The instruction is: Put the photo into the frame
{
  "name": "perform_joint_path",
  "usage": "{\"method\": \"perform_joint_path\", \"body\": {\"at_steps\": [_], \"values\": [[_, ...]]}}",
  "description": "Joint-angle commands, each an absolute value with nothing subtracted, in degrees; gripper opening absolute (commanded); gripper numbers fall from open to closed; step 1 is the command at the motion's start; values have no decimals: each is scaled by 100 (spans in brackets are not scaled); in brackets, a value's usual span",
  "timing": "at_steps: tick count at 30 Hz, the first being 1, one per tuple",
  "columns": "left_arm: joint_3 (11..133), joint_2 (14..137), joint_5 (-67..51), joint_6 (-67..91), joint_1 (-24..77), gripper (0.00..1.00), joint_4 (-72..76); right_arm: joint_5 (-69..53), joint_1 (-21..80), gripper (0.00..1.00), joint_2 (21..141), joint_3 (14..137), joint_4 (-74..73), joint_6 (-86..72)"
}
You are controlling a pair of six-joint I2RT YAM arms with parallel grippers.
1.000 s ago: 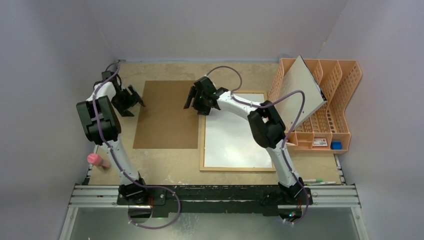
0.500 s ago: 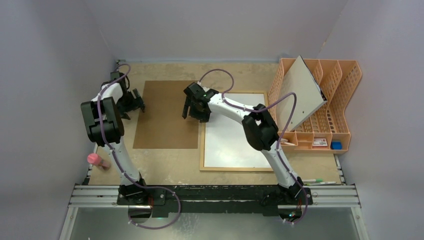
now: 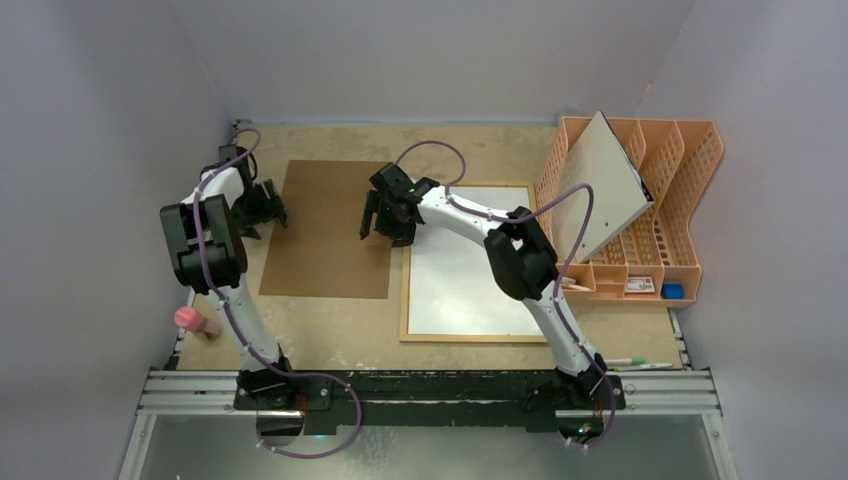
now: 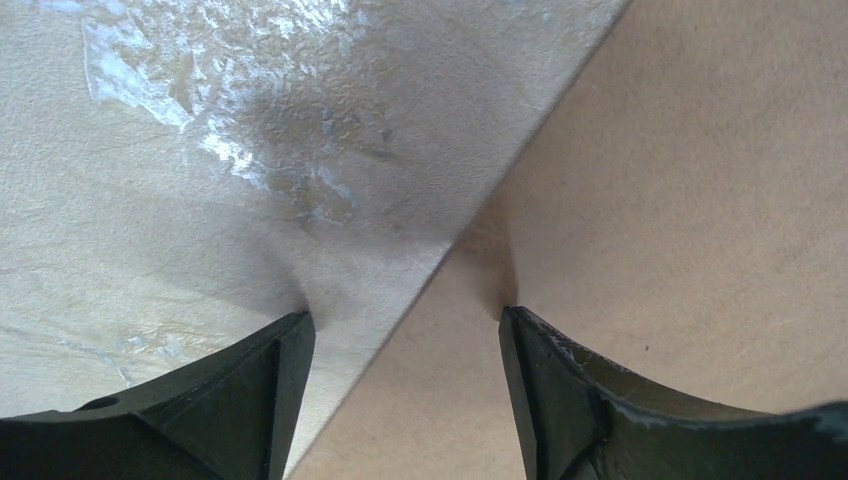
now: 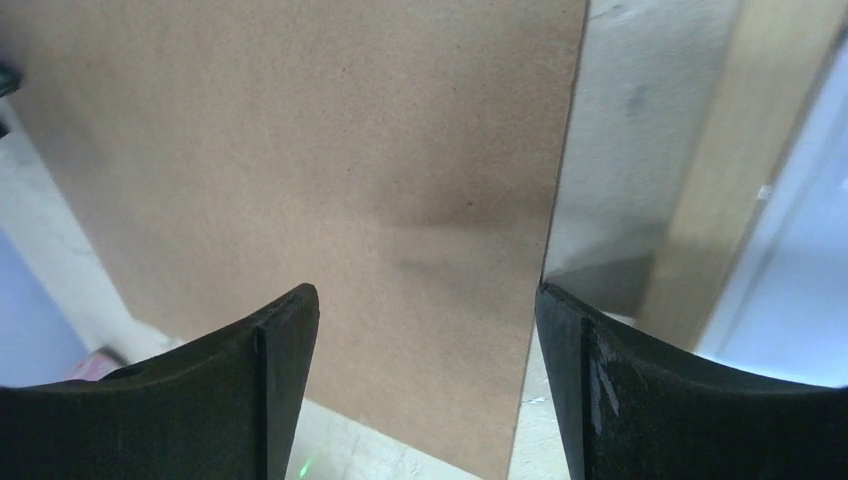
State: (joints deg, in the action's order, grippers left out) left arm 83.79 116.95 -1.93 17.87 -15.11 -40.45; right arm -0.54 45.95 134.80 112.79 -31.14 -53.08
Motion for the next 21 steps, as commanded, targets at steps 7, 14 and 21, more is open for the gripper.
{"method": "perform_joint_path", "body": {"at_steps": [7,14,21], "values": [[7788,12664,-1606,1767,-1433,63,-4140,-2032,4434,78,13114,9842,-1115,-5734],[7752,12733,-1822,1764,-1433,60,-4096,-2624,4229,71,12405,8885,749,-6259],[7776,12735,-2206,1747,-1433,58,-4045,-2759,4201,69,12158,8714,1483,-6347]]}}
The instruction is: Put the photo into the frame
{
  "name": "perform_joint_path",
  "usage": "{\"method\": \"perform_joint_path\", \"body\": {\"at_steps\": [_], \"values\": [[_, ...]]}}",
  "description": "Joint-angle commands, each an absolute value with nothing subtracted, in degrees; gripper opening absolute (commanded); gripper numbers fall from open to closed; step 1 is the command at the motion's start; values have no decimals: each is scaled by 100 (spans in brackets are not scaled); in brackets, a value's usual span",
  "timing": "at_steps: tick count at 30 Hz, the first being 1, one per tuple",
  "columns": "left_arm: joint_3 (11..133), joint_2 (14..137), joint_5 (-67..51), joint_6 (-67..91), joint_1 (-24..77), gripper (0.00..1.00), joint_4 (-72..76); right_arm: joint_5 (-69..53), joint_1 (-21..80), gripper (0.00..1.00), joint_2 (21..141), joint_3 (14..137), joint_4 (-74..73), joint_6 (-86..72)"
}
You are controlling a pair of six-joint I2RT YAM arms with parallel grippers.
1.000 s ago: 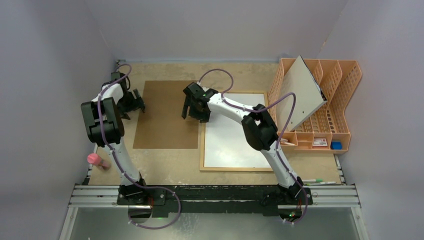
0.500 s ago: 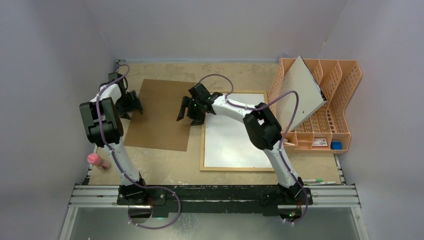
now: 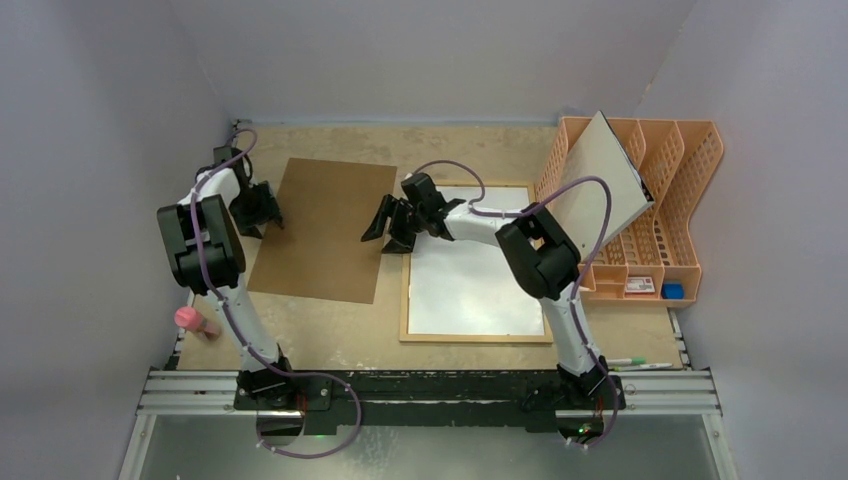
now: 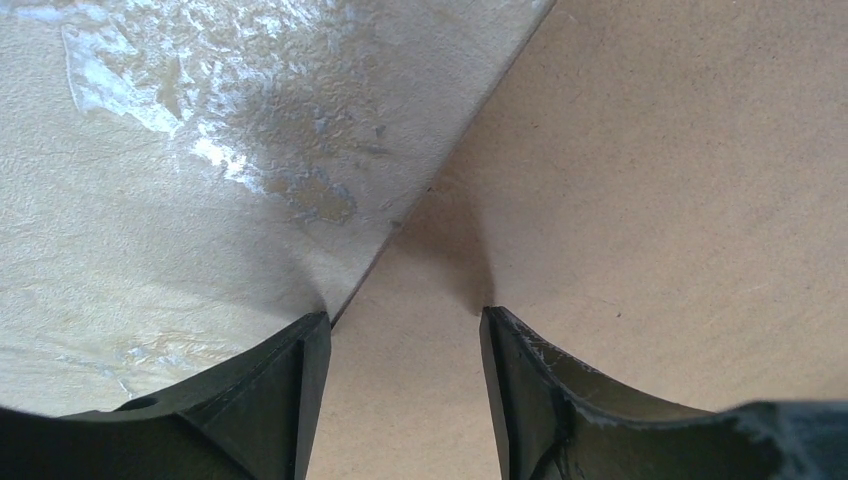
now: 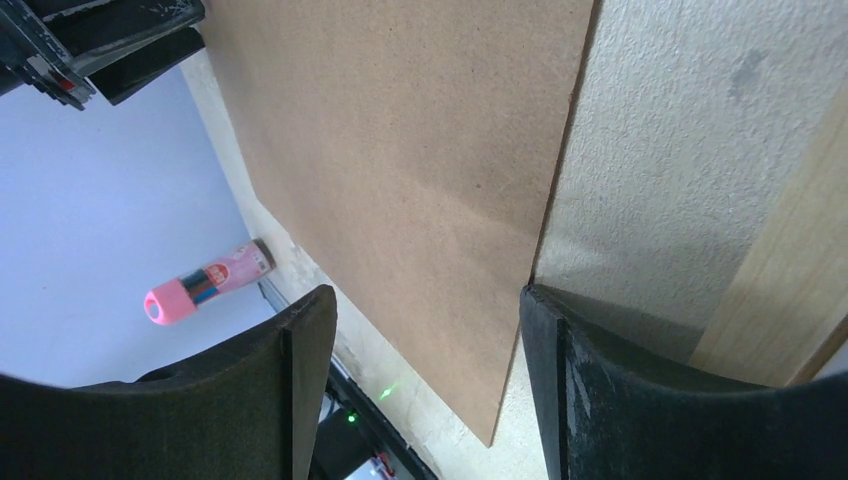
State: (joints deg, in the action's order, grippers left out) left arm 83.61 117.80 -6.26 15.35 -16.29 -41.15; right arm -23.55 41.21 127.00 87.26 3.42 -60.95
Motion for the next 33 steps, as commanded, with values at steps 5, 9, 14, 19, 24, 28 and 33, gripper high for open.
{"method": "perform_joint_path", "body": {"at_steps": [5,9,14,19,24,28,33], "values": [[7827,12727,-2124,1741,-1433,56,-4068,-2669,4192,68,11923,8638,1817,-6353],[7824,12747,-2088,1758,-1433,56,-4035,-2627,4195,68,11727,8560,1887,-6455],[7615,12752,-2251,1777,-1380,56,-3876,-2413,4138,68,11471,8291,1845,-6478],[7424,12760,-2423,1810,-1141,56,-3712,-2101,3994,67,11163,7890,1801,-6428],[7544,12726,-1395,1934,-1133,56,-3930,-1657,3930,67,11152,8103,792,-5974],[7560,12420,-1060,2107,-1125,59,-3744,-941,4068,67,11516,8849,-322,-5389],[7560,11914,-871,2030,-1124,59,-3586,-503,4254,69,11716,9203,-773,-5139]]}}
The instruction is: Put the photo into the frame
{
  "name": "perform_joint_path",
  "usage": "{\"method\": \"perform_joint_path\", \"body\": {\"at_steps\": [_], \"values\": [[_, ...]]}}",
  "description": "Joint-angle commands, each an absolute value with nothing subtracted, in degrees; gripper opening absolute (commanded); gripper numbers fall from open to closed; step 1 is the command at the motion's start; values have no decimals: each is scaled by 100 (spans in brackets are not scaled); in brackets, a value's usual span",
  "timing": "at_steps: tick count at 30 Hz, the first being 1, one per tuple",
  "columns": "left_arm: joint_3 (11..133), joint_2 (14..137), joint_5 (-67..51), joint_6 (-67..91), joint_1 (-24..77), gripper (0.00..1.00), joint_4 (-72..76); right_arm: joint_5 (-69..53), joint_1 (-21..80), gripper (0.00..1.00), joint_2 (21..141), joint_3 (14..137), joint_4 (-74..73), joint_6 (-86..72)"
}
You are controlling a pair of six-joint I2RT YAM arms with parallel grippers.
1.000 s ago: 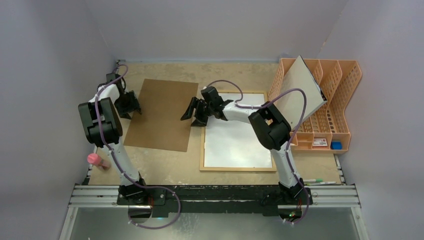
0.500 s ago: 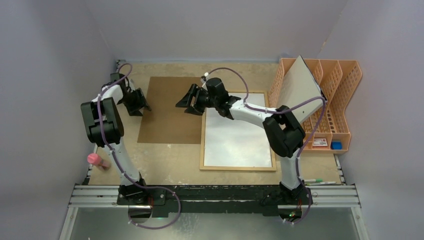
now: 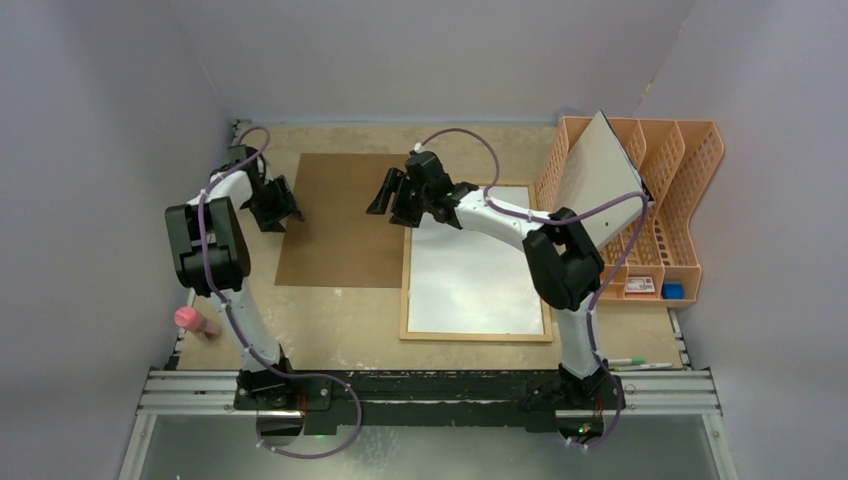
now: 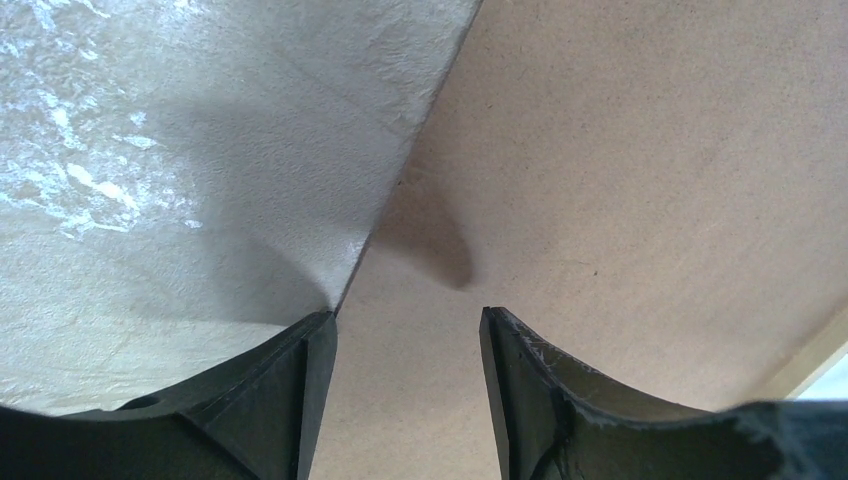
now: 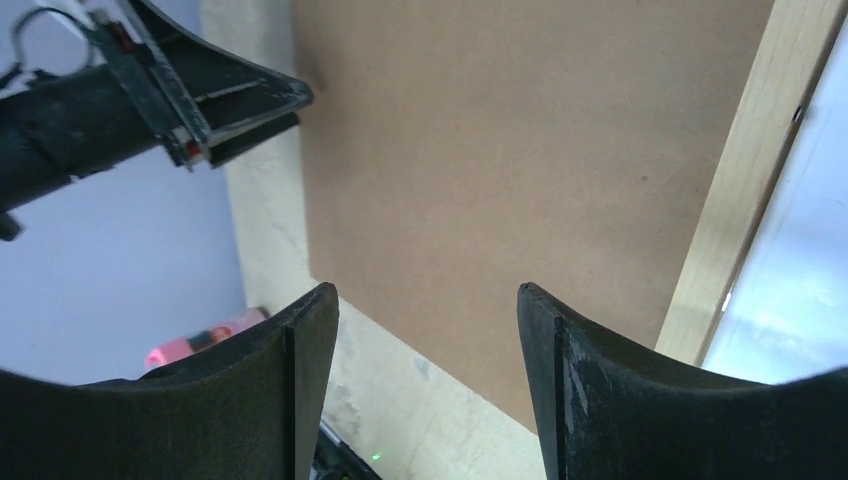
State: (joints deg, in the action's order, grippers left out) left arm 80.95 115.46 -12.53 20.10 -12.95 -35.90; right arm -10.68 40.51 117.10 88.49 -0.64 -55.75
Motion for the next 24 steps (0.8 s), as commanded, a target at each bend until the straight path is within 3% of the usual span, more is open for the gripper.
{"method": "perform_joint_path", "body": {"at_steps": [1,14,19,24], "values": [[7546,11705,-858,2018,-1119,59,-3518,-475,4267,69,11739,9222,-788,-5114],[7110,10504,-1599,2248,-1033,60,-2731,-282,4308,69,12142,9615,-1086,-4934],[6983,10196,-802,2342,-785,57,-2637,-250,4308,69,12307,9763,-1207,-4863],[6880,10325,-1847,2398,-672,56,-2471,-64,4345,69,12546,10035,-1476,-4730]]}}
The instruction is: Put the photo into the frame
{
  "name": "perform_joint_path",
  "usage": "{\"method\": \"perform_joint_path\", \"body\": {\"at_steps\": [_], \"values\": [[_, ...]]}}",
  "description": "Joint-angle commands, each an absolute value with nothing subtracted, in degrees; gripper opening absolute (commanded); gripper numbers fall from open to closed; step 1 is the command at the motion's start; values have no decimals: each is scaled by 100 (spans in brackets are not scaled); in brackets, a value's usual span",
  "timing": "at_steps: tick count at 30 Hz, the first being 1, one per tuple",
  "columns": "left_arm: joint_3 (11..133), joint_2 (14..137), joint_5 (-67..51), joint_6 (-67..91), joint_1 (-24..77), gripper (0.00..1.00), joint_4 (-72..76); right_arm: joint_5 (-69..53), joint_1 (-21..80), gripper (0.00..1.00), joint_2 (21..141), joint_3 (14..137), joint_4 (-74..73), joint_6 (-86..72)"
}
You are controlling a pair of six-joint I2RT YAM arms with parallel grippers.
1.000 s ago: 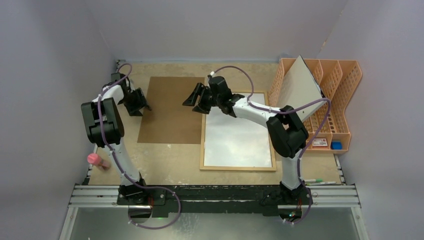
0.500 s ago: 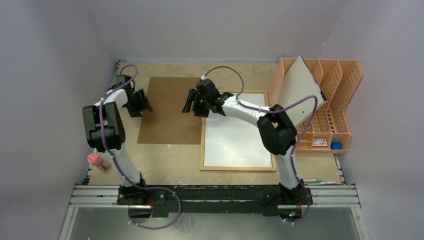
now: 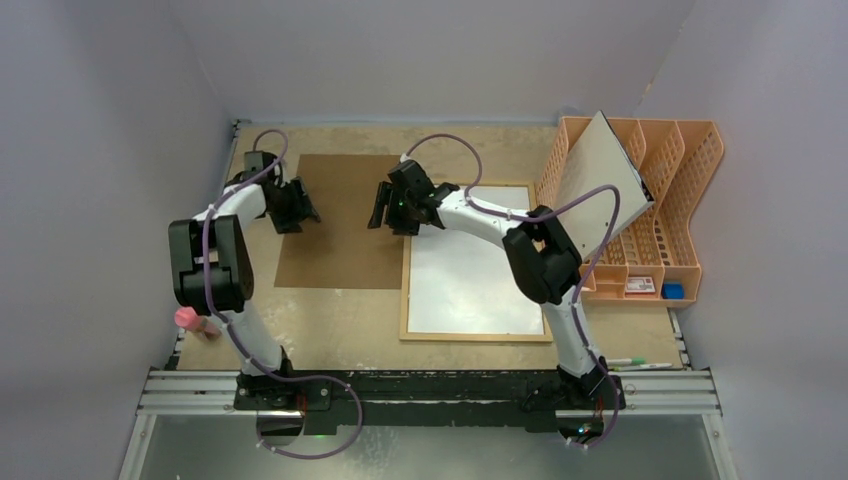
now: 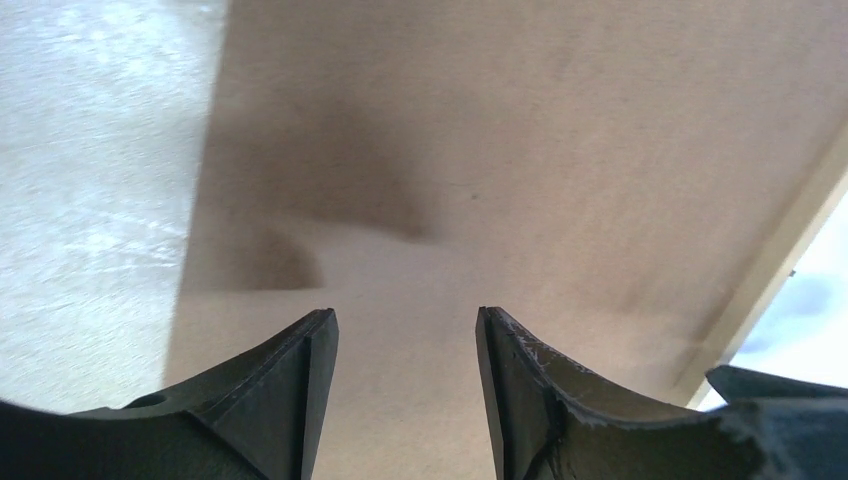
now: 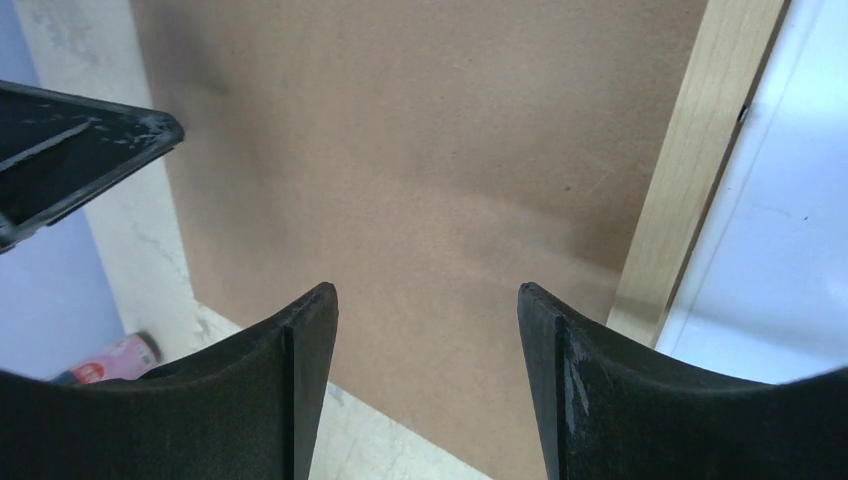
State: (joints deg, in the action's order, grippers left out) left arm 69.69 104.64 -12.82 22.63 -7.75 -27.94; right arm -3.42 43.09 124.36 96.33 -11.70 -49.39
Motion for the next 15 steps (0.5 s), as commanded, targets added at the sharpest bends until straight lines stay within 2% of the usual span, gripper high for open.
{"method": "perform_joint_path", "body": {"at_steps": [1,3,15], "values": [[6820,10347,-1857,2387,-604,55,-2440,-23,4369,69,12611,10131,-1556,-4691],[6745,10433,-1755,2350,-572,55,-2469,35,4412,69,12749,10300,-1709,-4632],[7879,11552,1098,2197,-584,55,-4391,985,4946,70,13480,11186,-2423,-4342]]}}
